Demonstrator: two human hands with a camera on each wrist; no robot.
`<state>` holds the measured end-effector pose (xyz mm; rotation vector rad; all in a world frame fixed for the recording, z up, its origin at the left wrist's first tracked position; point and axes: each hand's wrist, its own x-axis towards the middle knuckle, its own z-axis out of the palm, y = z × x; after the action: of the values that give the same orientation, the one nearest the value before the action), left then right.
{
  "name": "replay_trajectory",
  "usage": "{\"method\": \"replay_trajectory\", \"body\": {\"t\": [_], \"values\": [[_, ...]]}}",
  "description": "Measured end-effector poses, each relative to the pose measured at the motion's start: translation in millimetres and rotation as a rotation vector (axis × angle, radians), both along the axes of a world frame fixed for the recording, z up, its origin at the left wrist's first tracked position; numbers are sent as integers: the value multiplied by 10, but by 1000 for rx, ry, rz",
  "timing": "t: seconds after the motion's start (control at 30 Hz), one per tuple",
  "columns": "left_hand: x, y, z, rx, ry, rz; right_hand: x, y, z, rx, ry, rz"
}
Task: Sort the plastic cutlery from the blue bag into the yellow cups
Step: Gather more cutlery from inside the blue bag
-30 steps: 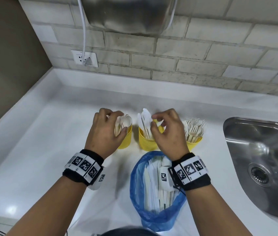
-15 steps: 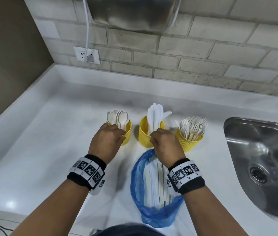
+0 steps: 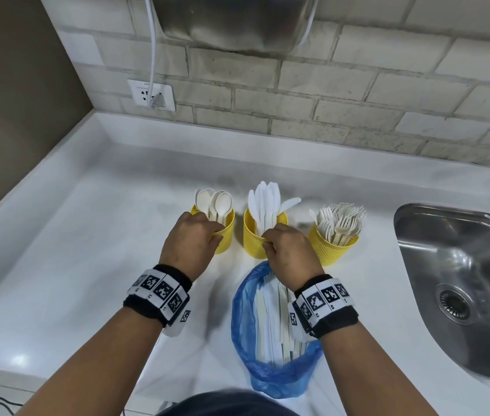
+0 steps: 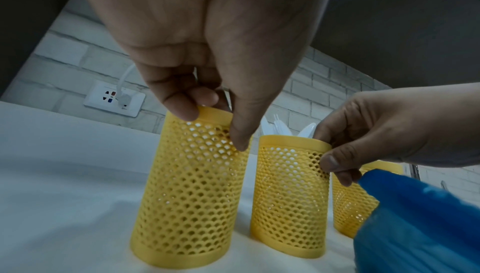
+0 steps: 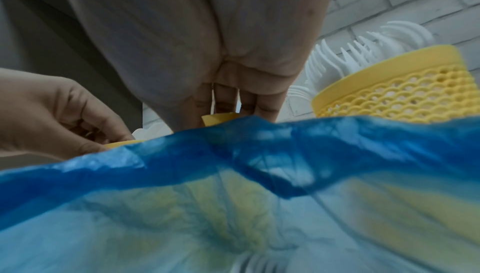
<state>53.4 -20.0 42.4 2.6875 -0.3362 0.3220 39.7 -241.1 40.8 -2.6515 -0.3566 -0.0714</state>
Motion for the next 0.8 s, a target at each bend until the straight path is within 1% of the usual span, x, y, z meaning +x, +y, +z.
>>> {"method": "replay_trajectory", "body": {"t": [0.23, 0.33, 0.53, 0.63, 0.7, 0.8], "values": [[9, -2, 24, 21, 31, -9, -32, 14, 2, -11, 13, -11], [-21, 2, 50, -64, 52, 15, -66, 16, 43, 17, -18, -24], [-173, -19, 178, -152, -49, 21, -190, -66, 140, 130, -117, -61], [-305, -60, 237, -212, -46, -11, -295, -121, 149, 216, -146, -64], [-430, -134, 282, -250, 1, -72, -412, -157, 177, 272, -151, -64], [-627, -303, 297, -314, 216, -193, -639, -216, 217, 284, -103, -36]]}}
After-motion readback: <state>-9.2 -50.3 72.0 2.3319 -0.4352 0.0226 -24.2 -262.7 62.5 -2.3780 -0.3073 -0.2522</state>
